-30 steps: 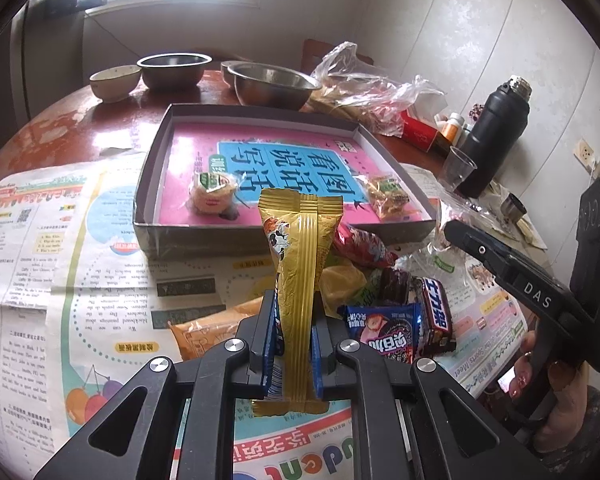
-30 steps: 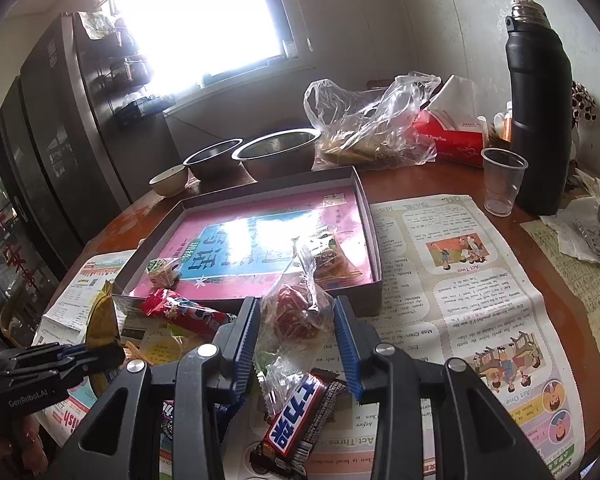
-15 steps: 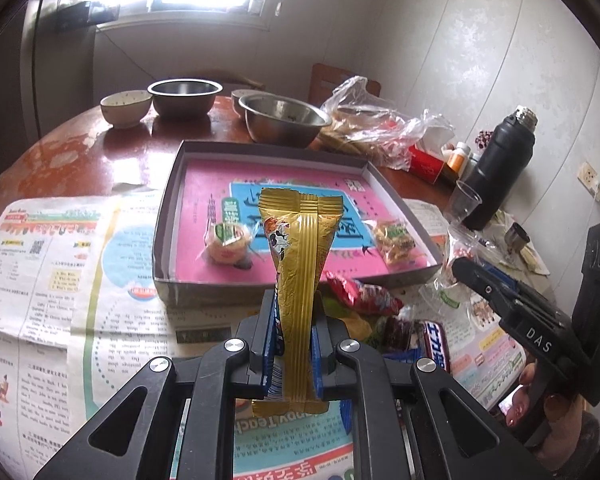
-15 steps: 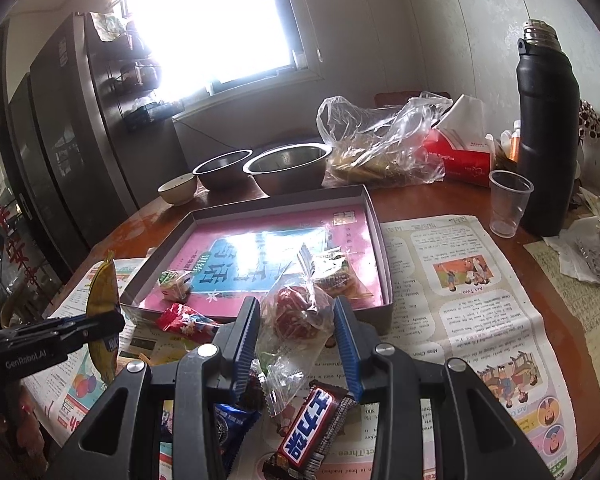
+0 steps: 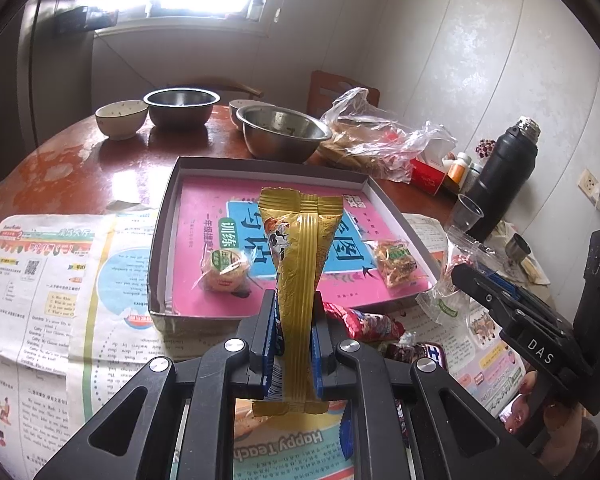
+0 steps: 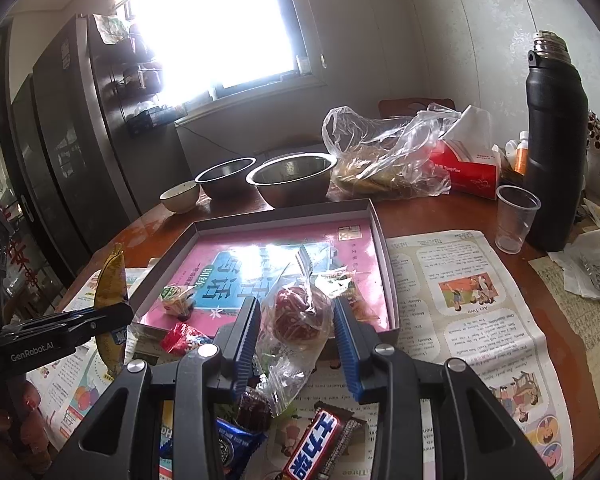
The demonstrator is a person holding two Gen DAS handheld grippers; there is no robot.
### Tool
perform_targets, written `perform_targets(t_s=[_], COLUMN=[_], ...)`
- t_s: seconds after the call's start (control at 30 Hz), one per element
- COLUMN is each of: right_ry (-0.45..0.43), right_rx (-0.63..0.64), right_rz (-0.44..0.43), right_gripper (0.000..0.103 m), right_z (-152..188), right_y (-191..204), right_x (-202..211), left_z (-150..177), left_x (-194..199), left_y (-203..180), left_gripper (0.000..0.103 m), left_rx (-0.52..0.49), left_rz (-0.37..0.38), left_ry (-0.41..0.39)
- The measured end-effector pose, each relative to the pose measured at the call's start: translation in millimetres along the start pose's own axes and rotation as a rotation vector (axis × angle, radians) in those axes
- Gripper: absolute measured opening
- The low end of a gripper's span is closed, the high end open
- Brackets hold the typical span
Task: Organize snacks
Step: 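Lift the yellow packet with left tool while right tool lifts the candy bag toward the tray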
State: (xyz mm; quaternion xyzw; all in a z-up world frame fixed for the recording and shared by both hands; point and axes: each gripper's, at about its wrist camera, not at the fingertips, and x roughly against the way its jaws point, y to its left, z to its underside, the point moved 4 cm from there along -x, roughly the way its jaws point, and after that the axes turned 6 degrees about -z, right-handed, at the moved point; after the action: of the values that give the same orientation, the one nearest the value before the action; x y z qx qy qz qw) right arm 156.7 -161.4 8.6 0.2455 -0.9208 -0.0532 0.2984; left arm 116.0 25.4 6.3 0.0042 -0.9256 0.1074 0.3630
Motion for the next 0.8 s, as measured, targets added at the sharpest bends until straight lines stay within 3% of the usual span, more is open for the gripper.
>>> perform_targets(t_s=[0.8], right_ry=[-0.037], right_rx=[0.026], right_rz=[-0.009], right_gripper=[0.038], right_z=[-48.2], right_y=[11.1], right_x=[-25.3], left_z=[-48.3], left_x=[-23.0], left_y=[1.1], left_gripper=[0.014], left_rx=[0.005], left_rz=[0.018], left_ry=[-0.037])
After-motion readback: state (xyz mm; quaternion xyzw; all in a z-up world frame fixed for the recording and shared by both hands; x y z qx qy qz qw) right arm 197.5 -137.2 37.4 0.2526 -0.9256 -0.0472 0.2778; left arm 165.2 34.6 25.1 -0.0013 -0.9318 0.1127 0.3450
